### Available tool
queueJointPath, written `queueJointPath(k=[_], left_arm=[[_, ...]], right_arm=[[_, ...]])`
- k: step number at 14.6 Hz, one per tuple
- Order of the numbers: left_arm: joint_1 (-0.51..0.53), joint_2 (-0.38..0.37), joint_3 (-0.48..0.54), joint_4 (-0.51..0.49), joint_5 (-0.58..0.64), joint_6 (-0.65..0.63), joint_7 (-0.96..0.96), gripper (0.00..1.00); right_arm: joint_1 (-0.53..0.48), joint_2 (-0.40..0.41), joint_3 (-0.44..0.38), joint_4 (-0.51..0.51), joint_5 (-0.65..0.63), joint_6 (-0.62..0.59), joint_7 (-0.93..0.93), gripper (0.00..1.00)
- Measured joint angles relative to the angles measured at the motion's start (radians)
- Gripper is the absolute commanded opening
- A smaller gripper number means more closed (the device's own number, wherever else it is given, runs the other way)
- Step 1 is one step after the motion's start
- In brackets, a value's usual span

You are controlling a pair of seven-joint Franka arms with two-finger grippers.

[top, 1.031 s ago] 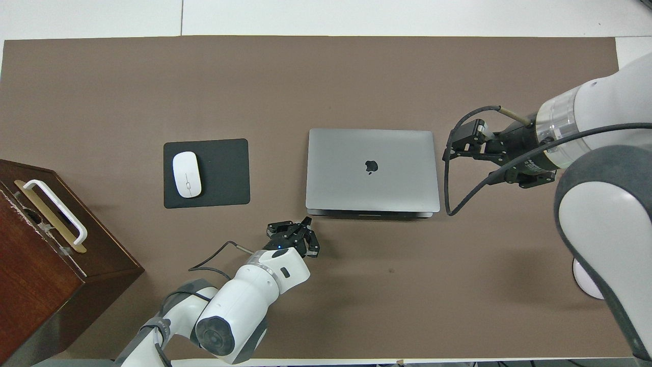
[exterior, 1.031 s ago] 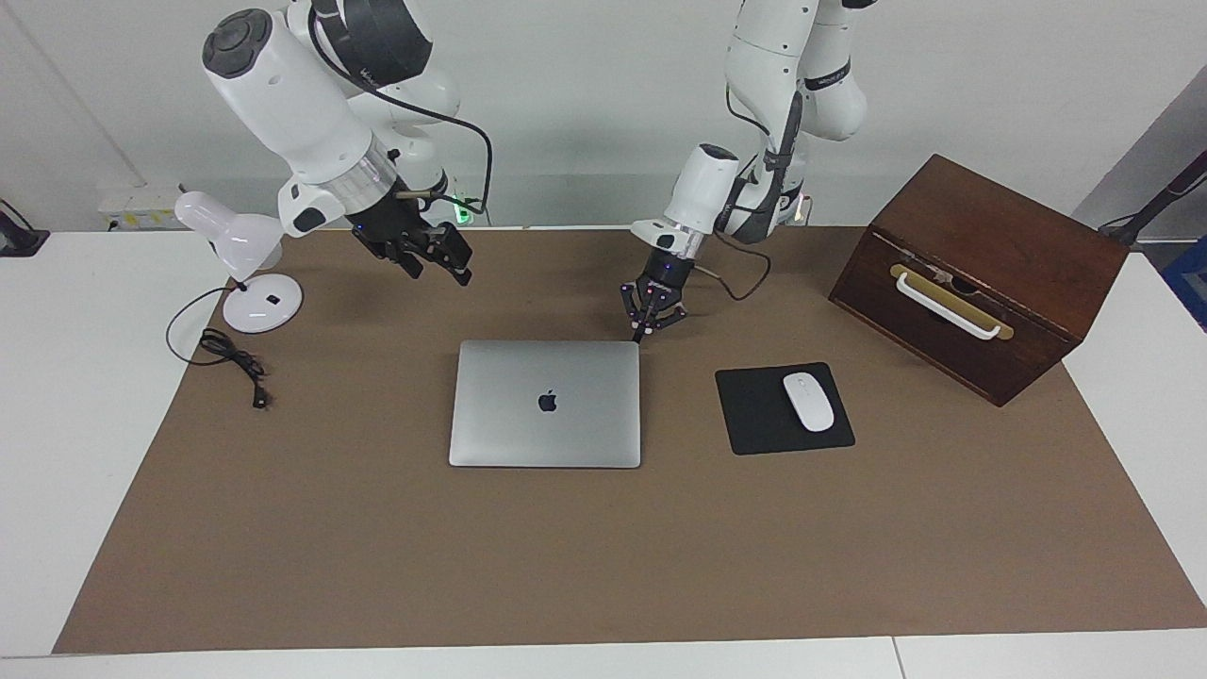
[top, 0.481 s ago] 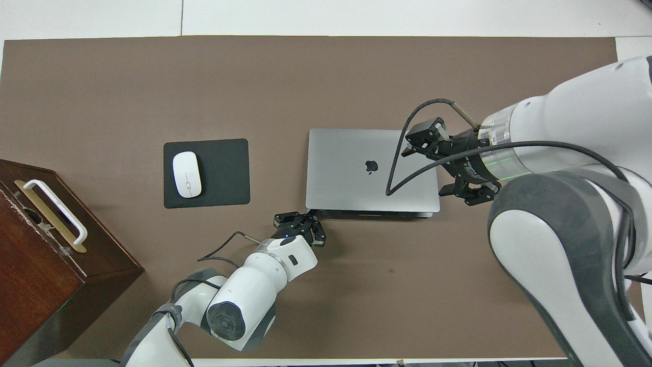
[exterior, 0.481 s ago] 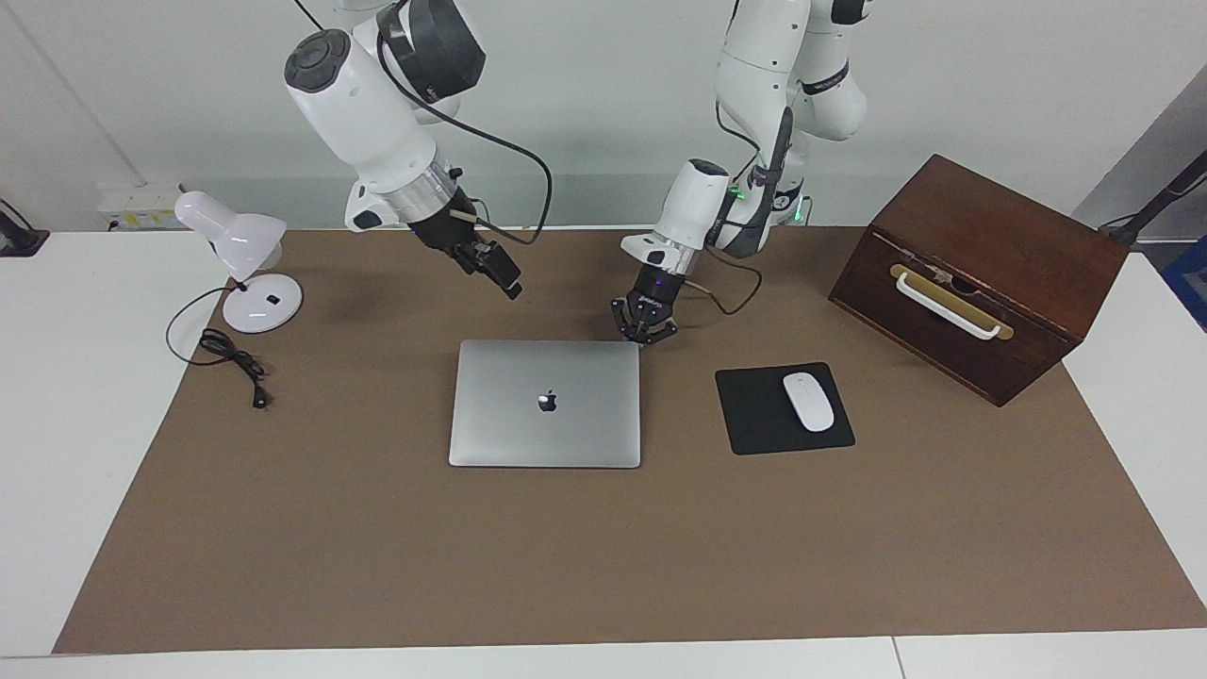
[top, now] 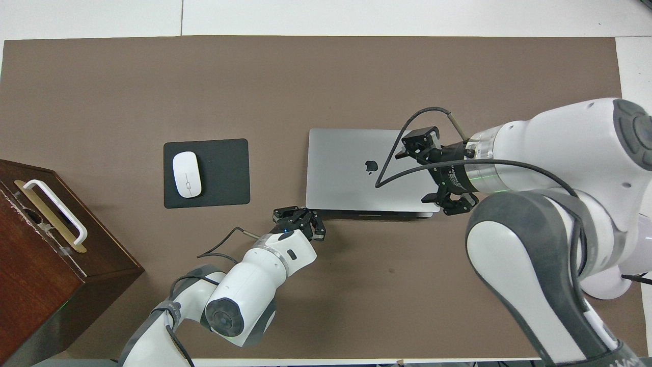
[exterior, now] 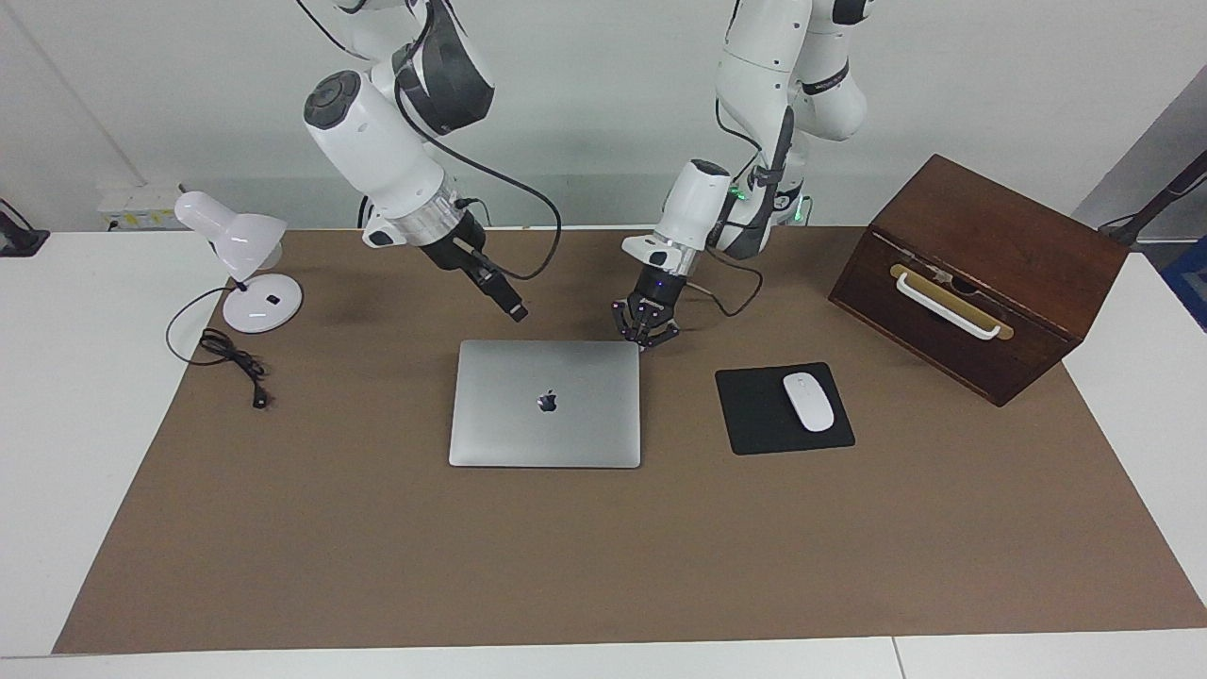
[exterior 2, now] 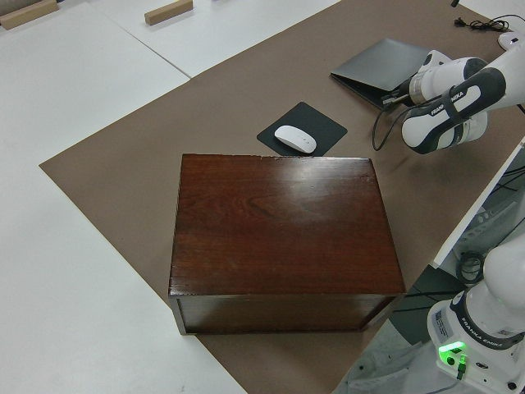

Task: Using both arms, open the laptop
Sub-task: 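Hold the laptop base with the left gripper while the right gripper reaches the lid, then pinch the laptop lid's near edge with the right gripper and lift slightly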

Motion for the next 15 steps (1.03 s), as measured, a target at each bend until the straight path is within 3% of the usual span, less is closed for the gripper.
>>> queueJointPath(k=[4, 12, 15], left_arm=[[0.004, 0.015, 0.003, 0.01, 0.0, 0.0, 0.0, 0.0], [0.014, 0.046, 0.007, 0.032, 0.0, 0.0, 0.0, 0.0], [0.014, 0.046, 0.007, 0.033, 0.0, 0.0, 0.001, 0.0]], right_arm=[[0.005, -0.029, 0.018, -0.129, 0.055, 0.172, 0.0, 1.0], [0.019, -0.024, 0.067, -0.243, 0.178, 0.442, 0.0, 1.0], [0.03, -0.007, 0.075, -0.27, 0.19, 0.49, 0.001, 1.0]])
